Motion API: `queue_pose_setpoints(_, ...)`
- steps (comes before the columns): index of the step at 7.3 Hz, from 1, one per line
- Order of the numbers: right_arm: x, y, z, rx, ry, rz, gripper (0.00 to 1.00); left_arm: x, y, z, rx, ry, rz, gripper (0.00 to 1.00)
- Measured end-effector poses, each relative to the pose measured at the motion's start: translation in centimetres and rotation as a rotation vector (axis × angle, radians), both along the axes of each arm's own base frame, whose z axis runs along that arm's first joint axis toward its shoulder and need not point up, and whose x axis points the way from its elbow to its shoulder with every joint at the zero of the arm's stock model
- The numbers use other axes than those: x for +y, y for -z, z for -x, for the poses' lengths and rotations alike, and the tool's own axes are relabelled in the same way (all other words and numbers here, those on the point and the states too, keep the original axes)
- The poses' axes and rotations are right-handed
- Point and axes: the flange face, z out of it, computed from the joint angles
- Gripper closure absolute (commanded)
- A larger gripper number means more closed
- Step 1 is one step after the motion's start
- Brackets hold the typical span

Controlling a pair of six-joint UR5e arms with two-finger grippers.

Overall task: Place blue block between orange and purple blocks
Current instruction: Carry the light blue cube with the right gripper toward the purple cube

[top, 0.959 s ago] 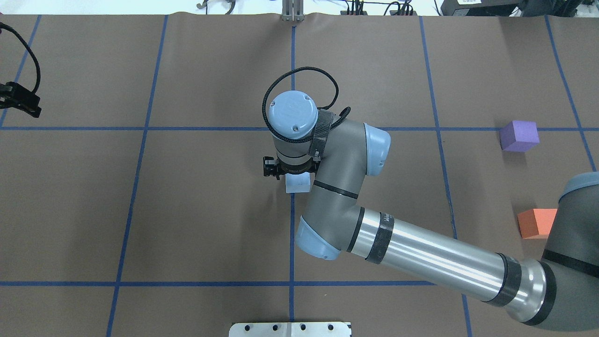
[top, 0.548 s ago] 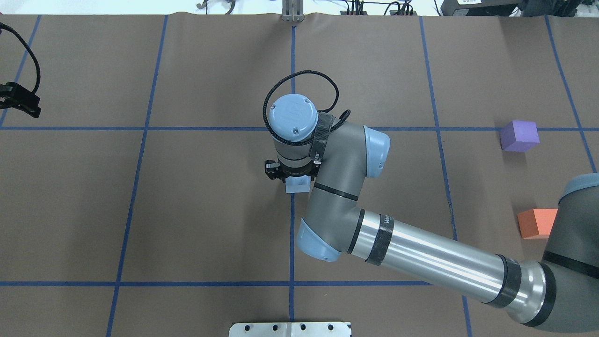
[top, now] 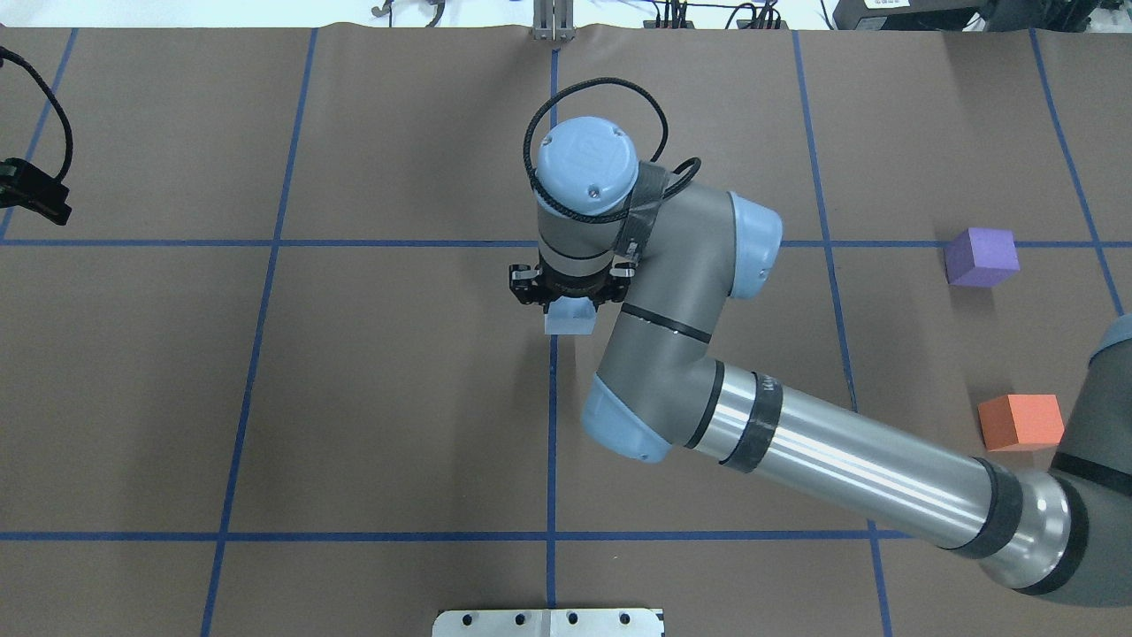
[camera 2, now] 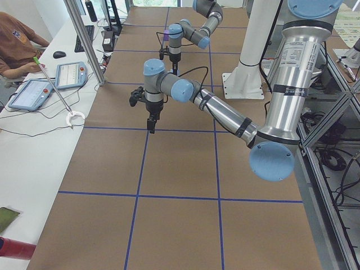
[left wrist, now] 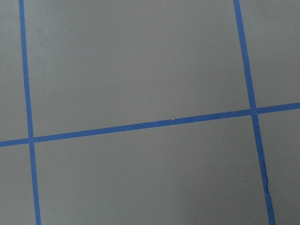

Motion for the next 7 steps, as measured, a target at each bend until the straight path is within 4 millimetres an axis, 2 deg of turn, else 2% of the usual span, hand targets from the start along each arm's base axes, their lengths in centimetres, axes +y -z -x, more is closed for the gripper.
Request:
queue_pose_setpoints(1,-0.9,-0.3,-5.5,-0.010,-0.026,-0.011,1.00,-0.1,-1.1,0.9,-0.015,-0.050,-0.032,0.00)
queue_pose_setpoints(2,-1.9,-1.6,-12.6,-0.015,-0.040,-0.032,1.00,0.1,-2.7,2.1,-0.031,-0.092,-0.053,0.00)
queue_pose_setpoints(3,-2.8,-3.6,-20.1,-0.014,-0.048,-0.055,1.00,0.3,-4.6,4.2,-0.041,-0.095,-0.046,0.00)
queue_pose_setpoints(4,-3.2,-6.6,-26.7,-0.010,-0.044,-0.063,1.00,0.1,-6.6,7.3,-0.027,-0.081,-0.030,0.00)
queue_pose_setpoints(5,-3.1,-10.2,-32.0,-0.001,-0.020,-0.068,1.00,0.1,-9.1,10.8,0.004,-0.083,-0.023,0.00)
queue_pose_setpoints(6,-2.5,-14.4,-36.6,0.018,0.009,-0.071,1.00,0.3,-11.2,13.6,0.035,-0.080,-0.016,0.00)
queue_pose_setpoints(7,-1.4,-18.4,-40.0,0.042,0.027,-0.064,1.00,0.4,-12.2,15.0,0.068,-0.074,-0.023,0.00)
